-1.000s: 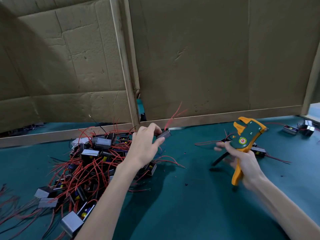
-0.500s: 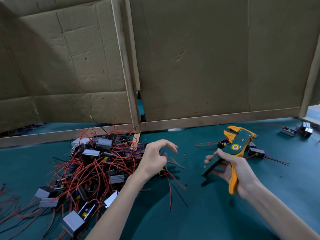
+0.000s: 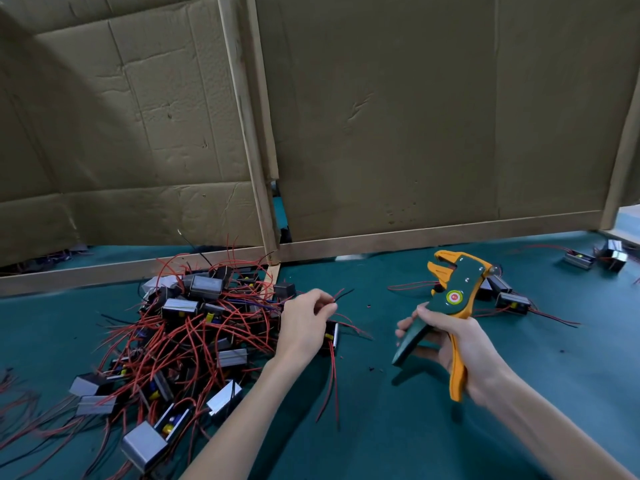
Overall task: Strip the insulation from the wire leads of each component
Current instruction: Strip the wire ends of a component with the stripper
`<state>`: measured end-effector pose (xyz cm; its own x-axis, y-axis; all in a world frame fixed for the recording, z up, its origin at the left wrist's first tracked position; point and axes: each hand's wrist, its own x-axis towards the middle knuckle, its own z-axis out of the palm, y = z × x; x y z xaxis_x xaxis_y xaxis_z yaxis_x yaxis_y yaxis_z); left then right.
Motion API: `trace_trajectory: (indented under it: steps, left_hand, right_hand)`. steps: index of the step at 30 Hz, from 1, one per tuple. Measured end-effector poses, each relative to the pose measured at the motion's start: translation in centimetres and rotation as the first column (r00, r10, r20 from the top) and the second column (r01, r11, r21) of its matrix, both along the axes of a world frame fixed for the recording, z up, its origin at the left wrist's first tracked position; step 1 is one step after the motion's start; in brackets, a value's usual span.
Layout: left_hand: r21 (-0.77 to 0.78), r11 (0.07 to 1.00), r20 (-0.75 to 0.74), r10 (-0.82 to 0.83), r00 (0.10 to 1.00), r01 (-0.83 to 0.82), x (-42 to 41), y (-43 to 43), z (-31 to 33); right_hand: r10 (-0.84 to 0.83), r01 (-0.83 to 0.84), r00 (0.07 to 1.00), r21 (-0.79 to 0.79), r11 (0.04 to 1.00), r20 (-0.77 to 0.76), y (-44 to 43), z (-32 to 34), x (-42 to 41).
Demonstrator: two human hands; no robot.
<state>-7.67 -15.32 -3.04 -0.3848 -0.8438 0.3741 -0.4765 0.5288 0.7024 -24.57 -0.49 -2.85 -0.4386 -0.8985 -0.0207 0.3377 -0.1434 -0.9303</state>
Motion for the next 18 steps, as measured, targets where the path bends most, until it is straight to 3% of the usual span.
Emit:
trace_trajectory:
  steps: [3, 7, 12, 18]
  left_hand:
    - [0.082, 0.988, -0.214, -0.11, 0.971, 0.13, -0.2, 0.4, 1.6]
    - [0.14, 0.937, -0.456, -0.225, 0.861, 0.319, -0.4, 1.5, 3.7]
    - [0.111, 0.896, -0.48, -0.33, 0.813, 0.429, -0.2, 2.7, 5.5]
    - [0.164, 0.873, -0.492, -0.331, 0.805, 0.459, -0.1, 3.4, 6.0]
  right_hand:
    - [0.042, -0.043, 0.999, -0.01, 0.999, -0.032, 0.3, 0.3, 0.6]
    - [0.17, -0.17, 0.983, 0.005, 0.986, -0.065, 0.7, 0.7, 1.4]
    - [0.308, -0.308, 0.949, 0.011, 0.951, -0.073, 1.1, 0.9, 2.2]
    - [0.417, -0.417, 0.9, 0.024, 0.909, -0.126, 1.5, 1.2, 2.5]
